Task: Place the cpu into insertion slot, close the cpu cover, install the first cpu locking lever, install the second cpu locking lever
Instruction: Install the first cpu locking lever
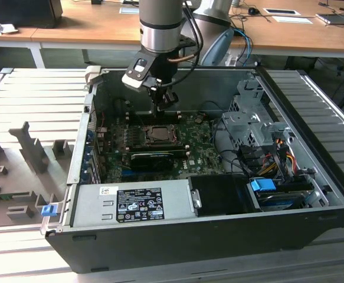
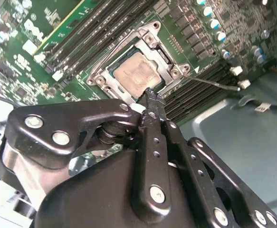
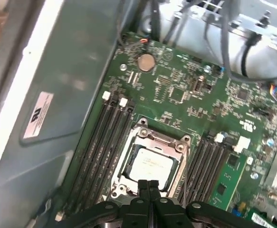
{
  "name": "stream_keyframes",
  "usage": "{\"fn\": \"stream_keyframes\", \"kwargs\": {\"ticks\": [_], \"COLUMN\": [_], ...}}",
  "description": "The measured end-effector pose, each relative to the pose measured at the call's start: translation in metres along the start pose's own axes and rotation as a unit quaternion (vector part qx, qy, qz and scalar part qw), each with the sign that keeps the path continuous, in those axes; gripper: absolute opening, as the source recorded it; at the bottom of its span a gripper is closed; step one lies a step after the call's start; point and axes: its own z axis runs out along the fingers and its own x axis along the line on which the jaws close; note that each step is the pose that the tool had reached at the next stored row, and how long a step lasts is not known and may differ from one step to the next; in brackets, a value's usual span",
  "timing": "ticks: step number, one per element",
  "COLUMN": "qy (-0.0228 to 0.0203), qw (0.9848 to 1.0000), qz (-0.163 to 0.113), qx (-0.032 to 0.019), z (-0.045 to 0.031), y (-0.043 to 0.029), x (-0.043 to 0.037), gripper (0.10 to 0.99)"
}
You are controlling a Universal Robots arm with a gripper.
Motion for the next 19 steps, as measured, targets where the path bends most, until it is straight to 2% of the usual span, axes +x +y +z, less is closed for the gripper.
{"fn": "stream_keyframes", "kwargs": {"ticks": [1,3,4,6,8,10,13,14,17,18,19], "qy": [0.0002,0.0014,0.0021,0.0028,0.0036,0.0043,0.0050,0.0054,0.0063,0.0068,0.0070], "qw": [1.0000,0.9995,0.9987,0.9975,0.9947,0.9902,0.9853,0.9815,0.9722,0.9668,0.9647], "qz": [-0.004,-0.032,-0.051,-0.070,-0.103,-0.139,-0.171,-0.191,-0.234,-0.255,-0.263], "qx": [0.0002,0.0015,0.0021,0.0026,0.0030,0.0032,0.0033,0.0033,0.0035,0.0035,0.0036], "z": [0.0000,0.0001,0.0002,0.0003,0.0003,0.0003,0.0003,0.0003,0.0004,0.0004,0.0004], "y": [0.0000,0.0001,0.0000,0.0000,0.0001,0.0001,0.0001,0.0001,0.0000,0.0000,0.0000], "x": [0.0000,0.0000,0.0000,0.0001,0.0001,0.0001,0.0001,0.0001,0.0000,0.0000,0.0000], "gripper": [0.106,0.106,0.106,0.106,0.106,0.106,0.106,0.106,0.106,0.106,0.106]}}
